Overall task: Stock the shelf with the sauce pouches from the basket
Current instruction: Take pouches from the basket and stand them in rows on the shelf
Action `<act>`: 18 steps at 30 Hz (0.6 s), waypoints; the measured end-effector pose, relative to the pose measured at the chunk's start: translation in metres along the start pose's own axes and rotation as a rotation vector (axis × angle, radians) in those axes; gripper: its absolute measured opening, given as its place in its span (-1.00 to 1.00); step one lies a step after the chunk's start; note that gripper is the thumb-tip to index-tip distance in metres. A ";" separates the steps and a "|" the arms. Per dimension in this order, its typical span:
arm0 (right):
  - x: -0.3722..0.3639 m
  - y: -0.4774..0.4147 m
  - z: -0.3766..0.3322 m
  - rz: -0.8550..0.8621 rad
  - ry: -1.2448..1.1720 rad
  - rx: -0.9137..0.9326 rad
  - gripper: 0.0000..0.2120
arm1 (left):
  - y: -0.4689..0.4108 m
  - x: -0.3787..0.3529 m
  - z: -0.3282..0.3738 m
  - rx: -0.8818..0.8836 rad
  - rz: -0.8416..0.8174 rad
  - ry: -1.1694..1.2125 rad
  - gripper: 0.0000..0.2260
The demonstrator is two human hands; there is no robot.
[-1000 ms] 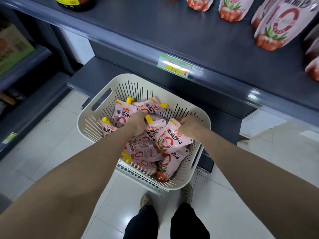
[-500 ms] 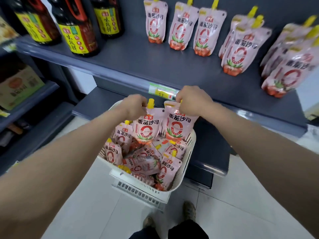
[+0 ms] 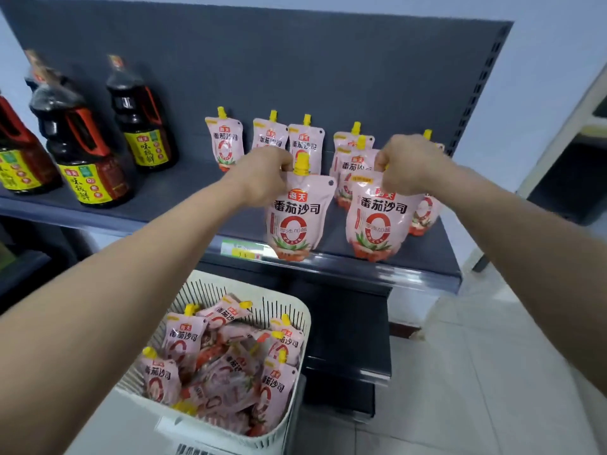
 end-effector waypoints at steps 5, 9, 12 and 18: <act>0.005 0.001 0.059 0.024 0.028 -0.106 -0.74 | -0.025 -0.015 0.045 -0.056 0.010 0.037 -0.81; -0.008 -0.002 0.095 -0.001 0.029 -0.141 -0.74 | -0.040 -0.031 0.071 -0.057 -0.022 0.079 -0.69; -0.022 -0.006 0.113 -0.060 0.024 -0.142 -0.73 | -0.048 -0.043 0.083 -0.051 -0.032 0.088 -0.69; -0.035 -0.010 0.131 -0.111 -0.031 -0.107 -0.71 | -0.067 -0.060 0.086 -0.002 -0.054 0.028 -0.73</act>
Point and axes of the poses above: each hand's wrist, its own y-axis away from the middle knuckle, its own x-axis out of the back of the hand, z = x × y, the point moved 4 cm from there along -y, towards the middle knuckle, and after that the axes turned 10 degrees about x, right-handed, at the moved point
